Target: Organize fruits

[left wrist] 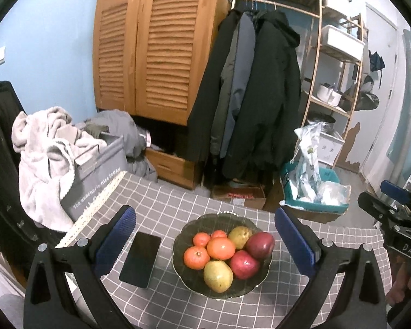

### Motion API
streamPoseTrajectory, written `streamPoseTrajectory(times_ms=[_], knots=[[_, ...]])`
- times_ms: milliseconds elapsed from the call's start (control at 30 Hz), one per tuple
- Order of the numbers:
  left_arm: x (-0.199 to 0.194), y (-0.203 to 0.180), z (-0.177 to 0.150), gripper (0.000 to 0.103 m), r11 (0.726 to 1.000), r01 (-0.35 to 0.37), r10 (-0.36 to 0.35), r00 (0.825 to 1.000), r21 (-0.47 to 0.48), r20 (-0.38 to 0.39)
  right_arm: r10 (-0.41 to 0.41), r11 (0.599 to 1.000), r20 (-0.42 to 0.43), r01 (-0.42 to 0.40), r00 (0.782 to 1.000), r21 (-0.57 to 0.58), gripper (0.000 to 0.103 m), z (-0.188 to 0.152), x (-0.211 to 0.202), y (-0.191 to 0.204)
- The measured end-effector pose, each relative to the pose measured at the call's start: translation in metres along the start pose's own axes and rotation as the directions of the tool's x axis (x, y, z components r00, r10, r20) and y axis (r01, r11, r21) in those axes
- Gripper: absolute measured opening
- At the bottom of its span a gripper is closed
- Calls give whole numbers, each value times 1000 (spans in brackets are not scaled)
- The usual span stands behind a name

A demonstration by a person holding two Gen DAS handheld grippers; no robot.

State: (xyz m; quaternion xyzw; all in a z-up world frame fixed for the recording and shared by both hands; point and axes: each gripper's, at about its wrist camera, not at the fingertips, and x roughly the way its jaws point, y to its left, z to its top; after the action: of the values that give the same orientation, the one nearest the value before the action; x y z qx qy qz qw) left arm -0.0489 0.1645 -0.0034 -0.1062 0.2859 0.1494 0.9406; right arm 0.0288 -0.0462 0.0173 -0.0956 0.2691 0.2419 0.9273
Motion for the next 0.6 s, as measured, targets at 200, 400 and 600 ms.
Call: streamPoseTrajectory(times_ms=[200, 400, 600], knots=[[-13, -6, 4, 102, 1000, 4, -5, 999, 22, 47, -7, 1000, 41, 7, 999, 0, 82, 2, -19, -6], [-24, -13, 6, 102, 999, -8, 4, 996, 40, 87, -16, 1000, 64, 16, 998, -1, 82, 1, -28, -10], [-32, -22, 6, 102, 997, -21, 12, 994, 74, 112, -19, 1000, 69, 18, 997, 18, 82, 0, -31, -16]])
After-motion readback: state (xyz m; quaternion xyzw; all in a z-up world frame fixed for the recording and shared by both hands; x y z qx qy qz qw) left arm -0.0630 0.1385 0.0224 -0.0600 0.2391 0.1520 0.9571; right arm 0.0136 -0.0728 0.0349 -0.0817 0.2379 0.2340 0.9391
